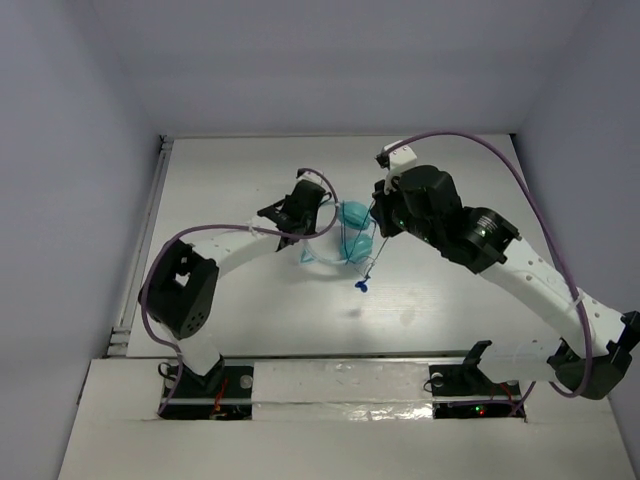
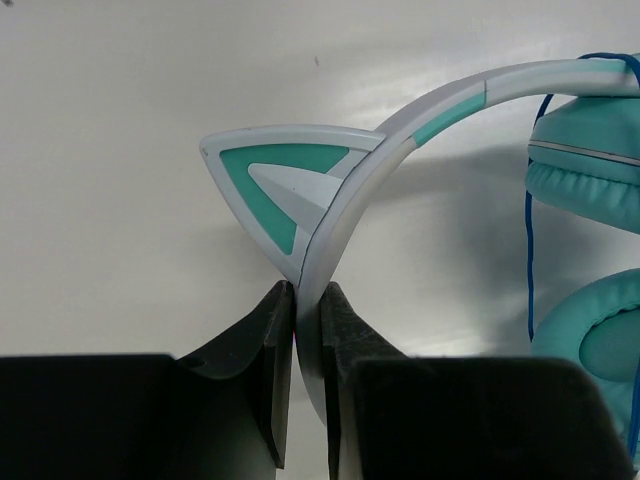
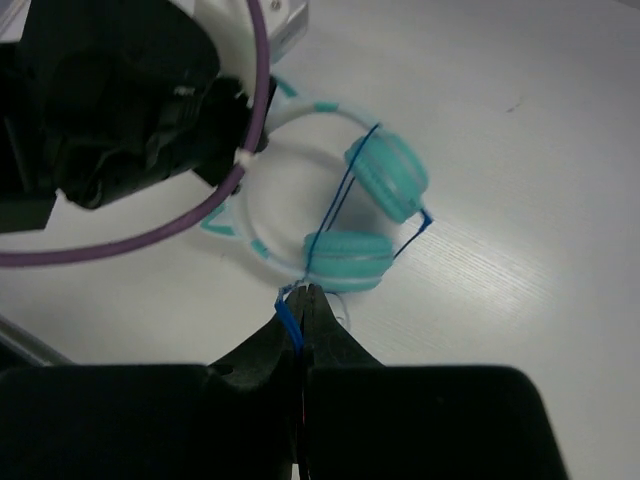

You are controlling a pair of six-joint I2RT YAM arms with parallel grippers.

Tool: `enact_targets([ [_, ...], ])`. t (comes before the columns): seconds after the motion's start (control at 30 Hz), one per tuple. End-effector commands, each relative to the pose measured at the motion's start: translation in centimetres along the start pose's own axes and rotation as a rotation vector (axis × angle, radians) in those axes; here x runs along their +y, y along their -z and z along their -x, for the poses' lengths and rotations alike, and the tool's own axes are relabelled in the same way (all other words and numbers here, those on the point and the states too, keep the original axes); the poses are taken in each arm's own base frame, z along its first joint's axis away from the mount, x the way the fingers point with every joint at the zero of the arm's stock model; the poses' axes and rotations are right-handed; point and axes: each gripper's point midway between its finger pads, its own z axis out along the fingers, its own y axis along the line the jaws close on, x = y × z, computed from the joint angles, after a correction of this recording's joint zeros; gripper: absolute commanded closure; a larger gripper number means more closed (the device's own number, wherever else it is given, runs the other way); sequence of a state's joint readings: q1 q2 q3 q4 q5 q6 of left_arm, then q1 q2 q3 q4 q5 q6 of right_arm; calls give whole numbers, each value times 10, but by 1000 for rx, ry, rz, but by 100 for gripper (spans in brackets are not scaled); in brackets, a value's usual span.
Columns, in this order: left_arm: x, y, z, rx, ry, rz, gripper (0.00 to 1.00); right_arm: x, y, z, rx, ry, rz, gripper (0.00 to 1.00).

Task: Wrap the headphones

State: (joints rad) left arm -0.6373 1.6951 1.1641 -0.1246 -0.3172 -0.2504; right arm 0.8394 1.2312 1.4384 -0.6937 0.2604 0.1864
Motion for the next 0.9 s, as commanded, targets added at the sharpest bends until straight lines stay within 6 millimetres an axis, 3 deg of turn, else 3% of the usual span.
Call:
enact_targets([
  [0.0, -15, 31, 19, -87, 14, -74, 100, -19, 8, 22, -55, 42, -111, 100],
  [0.1, -26, 42, 0, -49, -29, -97, 100, -30, 7, 20, -48, 68, -170, 100],
  [0.27, -20, 61, -14, -16, -46, -79, 100, -35, 11, 23, -70, 70, -192, 100],
  [0.57, -56, 89, -39, 89, -185, -237, 100, -58, 11, 44, -144, 105, -338, 100],
  [0.63, -66, 96, -40, 98, -214, -296, 100, -62, 11, 51, -177, 112, -365, 100],
  [0.87, -66, 116, -38, 106, -286, -367, 100, -87, 10, 56, -221, 153, -502, 100],
])
